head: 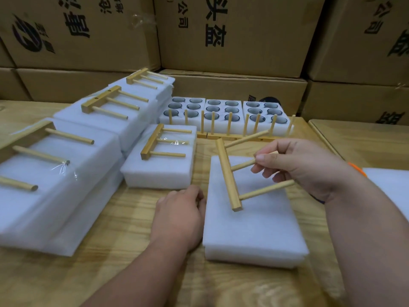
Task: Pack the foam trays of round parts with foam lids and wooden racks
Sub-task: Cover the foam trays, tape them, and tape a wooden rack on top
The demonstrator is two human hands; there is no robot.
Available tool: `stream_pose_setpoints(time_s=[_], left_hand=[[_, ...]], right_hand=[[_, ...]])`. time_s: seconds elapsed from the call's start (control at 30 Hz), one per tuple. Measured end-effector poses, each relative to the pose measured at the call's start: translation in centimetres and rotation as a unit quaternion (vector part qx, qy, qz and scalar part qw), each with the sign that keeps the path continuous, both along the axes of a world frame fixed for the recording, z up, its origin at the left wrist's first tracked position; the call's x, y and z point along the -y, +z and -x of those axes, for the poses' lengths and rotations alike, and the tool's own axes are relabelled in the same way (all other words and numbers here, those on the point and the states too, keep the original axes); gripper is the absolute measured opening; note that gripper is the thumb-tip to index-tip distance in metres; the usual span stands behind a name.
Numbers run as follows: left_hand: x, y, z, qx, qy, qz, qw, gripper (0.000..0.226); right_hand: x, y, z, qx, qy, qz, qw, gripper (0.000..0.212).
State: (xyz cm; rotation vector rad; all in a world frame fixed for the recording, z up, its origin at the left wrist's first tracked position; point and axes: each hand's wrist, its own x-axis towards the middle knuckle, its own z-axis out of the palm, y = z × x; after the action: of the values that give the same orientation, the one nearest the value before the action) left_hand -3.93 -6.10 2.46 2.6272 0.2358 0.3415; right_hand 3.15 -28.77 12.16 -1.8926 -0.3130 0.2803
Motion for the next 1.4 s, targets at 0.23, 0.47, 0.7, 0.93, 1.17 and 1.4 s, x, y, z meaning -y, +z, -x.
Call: stream_pose_setpoints(time_s=[0.23, 0.47, 0.7, 0.93, 1.17, 1.4], left_hand=[[0.1, -0.3, -0.3, 0.009, 0.001, -0.01, 1.0, 0.012], [0.0, -0.3, -0.3, 0.007, 0.001, -0.005, 1.0, 0.012], [0.1, -0.2, -0.1, 0.006, 0.005, 0.001, 1.0, 0.013], [0.0, -0.2, 0.0, 0.004, 0.004, 0.002, 1.0, 0.016], [-0.1, -0.3, -0.1, 0.0, 0.002, -0.001, 1.0, 0.015], [-0.8, -1.2, -1.0, 0.027, -0.025, 0.027, 0.999, 0.029]], right_hand=[[1.1, 0.0, 0.3, 0.075, -0.017, 0.256, 0.964, 0.013], [-0.6, -0.5, 0.7, 0.116, 0.026, 0.311, 0.943, 0.004], [-1.8, -1.0, 0.6, 0.163, 0.038, 0.313, 0.935, 0.01], [-1.9, -1.4, 0.5, 0.141, 0.043, 0.314, 0.938, 0.007], [1.0, -0.2, 0.1, 0.177, -0.04, 0.256, 0.95, 0.015], [5.1, 0.3, -1.3, 0.197, -0.155, 0.207, 0.946, 0.011]])
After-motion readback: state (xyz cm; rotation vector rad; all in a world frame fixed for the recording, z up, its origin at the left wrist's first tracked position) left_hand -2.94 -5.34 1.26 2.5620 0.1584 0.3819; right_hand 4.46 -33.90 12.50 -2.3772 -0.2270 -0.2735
